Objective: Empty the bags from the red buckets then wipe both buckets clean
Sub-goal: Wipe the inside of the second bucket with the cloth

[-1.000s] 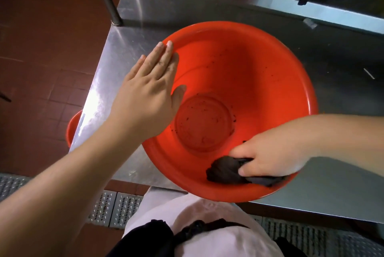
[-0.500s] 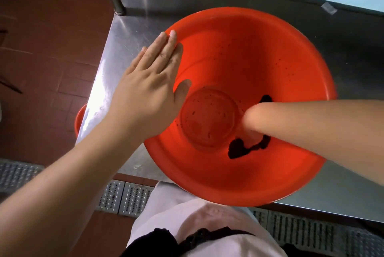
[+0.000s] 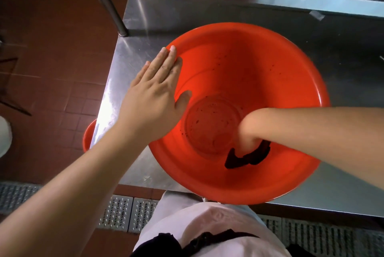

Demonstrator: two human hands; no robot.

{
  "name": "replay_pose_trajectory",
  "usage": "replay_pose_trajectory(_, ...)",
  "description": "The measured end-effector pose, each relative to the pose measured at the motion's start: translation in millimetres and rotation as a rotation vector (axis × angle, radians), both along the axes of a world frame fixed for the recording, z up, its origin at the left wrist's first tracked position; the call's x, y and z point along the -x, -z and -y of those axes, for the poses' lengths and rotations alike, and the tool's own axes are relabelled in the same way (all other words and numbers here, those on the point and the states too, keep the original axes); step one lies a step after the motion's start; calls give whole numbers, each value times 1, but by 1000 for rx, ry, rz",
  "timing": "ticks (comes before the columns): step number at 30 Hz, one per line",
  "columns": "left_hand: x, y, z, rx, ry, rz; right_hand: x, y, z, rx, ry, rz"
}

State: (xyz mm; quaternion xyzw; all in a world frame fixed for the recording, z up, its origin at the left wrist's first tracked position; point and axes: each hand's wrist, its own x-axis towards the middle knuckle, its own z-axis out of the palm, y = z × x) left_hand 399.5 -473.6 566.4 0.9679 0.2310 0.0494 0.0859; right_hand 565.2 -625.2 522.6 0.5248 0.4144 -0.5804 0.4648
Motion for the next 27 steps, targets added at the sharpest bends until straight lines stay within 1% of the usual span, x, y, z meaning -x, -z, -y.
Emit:
replay_pose_trajectory(1,0,0,0,9,8,8,-6,-7,7,16,93,-13)
replay_pose_trajectory(2,-1,0,1,17,14,18,-9,-17,15,-49,93,-18)
replay_pose_trajectory(4,-3,-2,4,27,4,50,-14,-31,31,-264,-5,22)
replay_pose_trajectory(5,-4,-4,6,12,-21,84,-12,-37,39,-328,-51,49)
replay_pose_trajectory(6,-5,-8,8,-26,-54,125,-10,-39,43,-355,-78,69)
replay_pose_trajectory(7,-7,-13,10,-73,-89,163,-6,-43,46,-360,-50,93)
replay_pose_trajectory(9,-9,-25,18,-99,-125,191,-4,-47,47,-321,78,132)
replay_pose_trajectory(10,-8,-29,26,-56,-125,181,-3,-47,48,-315,147,124)
replay_pose_trajectory(12,-1,-34,57,93,-108,134,-5,-45,49,-363,232,76)
replay_pose_trajectory(14,12,-32,98,197,-91,27,-6,-43,49,-401,261,57)
replay_pose_trajectory(15,19,-28,116,203,-87,-48,-7,-42,48,-419,250,62)
replay_pose_trajectory(17,28,-20,136,142,-102,-174,-7,-41,48,-446,228,61)
replay_pose_trajectory(18,28,-16,136,96,-118,-199,-7,-39,48,-436,259,39)
replay_pose_trajectory(19,28,-16,132,56,-132,-191,-5,-37,48,-417,316,5)
replay_pose_trajectory(20,26,-15,126,26,-136,-162,-2,-38,47,-419,327,-9)
replay_pose_trajectory(23,24,-14,103,-21,-129,-56,11,-38,43,-493,235,12)
replay_pose_trajectory(24,23,-13,94,-44,-130,-19,17,-36,41,-505,235,18)
replay_pose_trajectory(25,22,-12,84,-61,-133,7,23,-33,40,-523,284,21)
replay_pose_trajectory(27,17,-12,60,-85,-151,38,35,-30,37,-556,531,10)
